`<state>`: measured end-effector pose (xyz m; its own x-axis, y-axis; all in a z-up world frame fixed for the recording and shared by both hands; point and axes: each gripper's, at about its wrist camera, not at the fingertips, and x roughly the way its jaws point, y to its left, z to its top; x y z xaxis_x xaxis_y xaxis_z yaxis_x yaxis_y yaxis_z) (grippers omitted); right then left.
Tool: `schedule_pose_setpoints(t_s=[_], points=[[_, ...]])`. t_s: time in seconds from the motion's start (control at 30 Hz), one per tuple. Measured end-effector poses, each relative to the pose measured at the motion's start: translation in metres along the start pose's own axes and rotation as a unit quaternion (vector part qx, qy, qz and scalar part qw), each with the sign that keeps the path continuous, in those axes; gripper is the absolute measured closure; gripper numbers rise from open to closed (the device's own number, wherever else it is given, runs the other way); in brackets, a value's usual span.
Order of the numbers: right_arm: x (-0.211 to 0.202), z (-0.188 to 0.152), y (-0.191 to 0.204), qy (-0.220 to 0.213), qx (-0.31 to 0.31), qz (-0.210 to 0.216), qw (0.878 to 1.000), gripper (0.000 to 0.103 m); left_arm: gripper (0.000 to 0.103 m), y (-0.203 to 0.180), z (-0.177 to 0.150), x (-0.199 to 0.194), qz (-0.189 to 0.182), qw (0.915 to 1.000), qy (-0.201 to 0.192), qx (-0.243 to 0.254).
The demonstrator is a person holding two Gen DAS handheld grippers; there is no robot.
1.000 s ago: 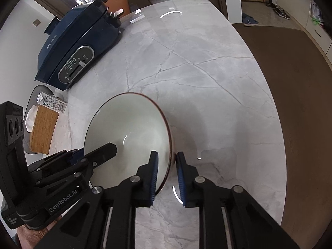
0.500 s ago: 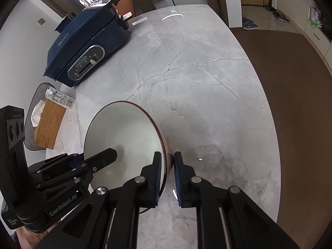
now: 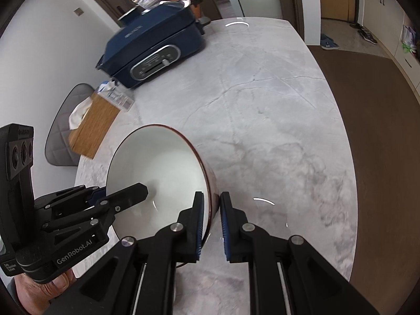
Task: Organize plates and bowls
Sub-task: 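Carry the red-floral bowl onto the nested white bowls and lower it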
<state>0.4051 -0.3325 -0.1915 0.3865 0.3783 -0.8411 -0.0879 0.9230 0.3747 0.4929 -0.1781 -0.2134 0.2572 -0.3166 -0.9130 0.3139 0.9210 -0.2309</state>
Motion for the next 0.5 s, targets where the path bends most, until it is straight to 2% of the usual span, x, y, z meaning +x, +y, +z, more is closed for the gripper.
schedule_pose_setpoints(t_s=[0.23,0.5], points=[[-0.019,-0.040,0.046,0.001,-0.019,0.019,1.000,0.087,0.088,0.024,-0.060,-0.061,-0.001,0.9998,-0.014,-0.017],[-0.023,-0.094,0.087,0.018,-0.030,0.032,0.999,0.086,0.088,0.052,-0.138,-0.091,-0.005,0.9994,0.001,-0.035]])
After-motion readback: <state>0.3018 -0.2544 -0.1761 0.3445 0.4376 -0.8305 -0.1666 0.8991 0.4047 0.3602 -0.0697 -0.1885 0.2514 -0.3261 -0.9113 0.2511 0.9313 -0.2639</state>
